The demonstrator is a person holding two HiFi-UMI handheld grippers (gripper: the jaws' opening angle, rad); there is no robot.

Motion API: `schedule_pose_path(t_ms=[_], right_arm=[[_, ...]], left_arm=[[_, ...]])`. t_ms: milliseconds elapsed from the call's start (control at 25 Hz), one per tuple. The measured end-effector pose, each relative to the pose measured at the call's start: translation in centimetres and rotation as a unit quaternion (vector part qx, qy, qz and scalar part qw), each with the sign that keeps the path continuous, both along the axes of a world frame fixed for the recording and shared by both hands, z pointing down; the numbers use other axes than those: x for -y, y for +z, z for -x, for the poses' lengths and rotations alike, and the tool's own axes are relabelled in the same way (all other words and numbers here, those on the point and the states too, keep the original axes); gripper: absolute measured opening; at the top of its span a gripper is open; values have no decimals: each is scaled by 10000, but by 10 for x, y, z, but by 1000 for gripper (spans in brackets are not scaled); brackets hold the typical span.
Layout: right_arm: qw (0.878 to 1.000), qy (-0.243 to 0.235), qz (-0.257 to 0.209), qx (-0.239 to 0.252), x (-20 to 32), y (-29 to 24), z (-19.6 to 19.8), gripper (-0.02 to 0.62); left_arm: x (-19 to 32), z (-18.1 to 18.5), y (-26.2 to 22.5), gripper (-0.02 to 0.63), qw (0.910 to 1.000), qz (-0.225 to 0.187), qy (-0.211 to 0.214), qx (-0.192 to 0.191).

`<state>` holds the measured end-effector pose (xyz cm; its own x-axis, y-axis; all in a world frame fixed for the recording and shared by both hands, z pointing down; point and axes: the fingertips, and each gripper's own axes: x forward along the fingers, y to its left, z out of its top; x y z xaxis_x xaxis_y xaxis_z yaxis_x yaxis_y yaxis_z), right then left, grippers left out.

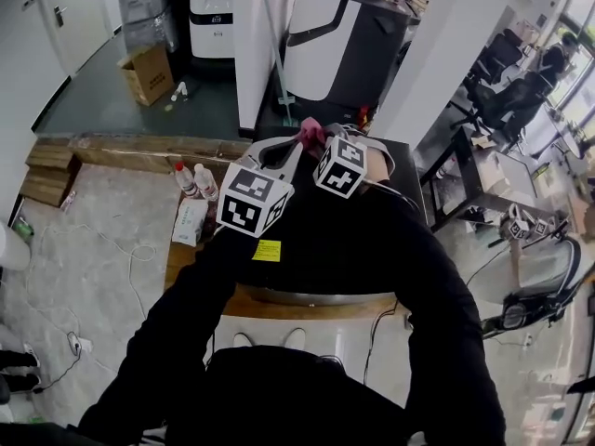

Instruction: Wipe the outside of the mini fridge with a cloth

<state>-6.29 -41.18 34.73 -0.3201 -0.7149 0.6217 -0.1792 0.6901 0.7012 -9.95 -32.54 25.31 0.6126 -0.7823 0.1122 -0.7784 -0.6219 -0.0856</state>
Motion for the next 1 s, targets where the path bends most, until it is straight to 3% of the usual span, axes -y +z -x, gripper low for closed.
schedule_pose_path(t_ms=[520,760,1000], right_arm=[[9969,787,57,31,4,-10,-169,14],[9937,1120,28,98,-2,-9,-224,14],[9900,1405,-57,84,-7,-3,-245,14]], left_arm=[[-7,-102,0,6,9993,115,334,94],[-14,-117,1,6,9993,107,340,87],[-29,-109,3,6,9997,22,222,103]])
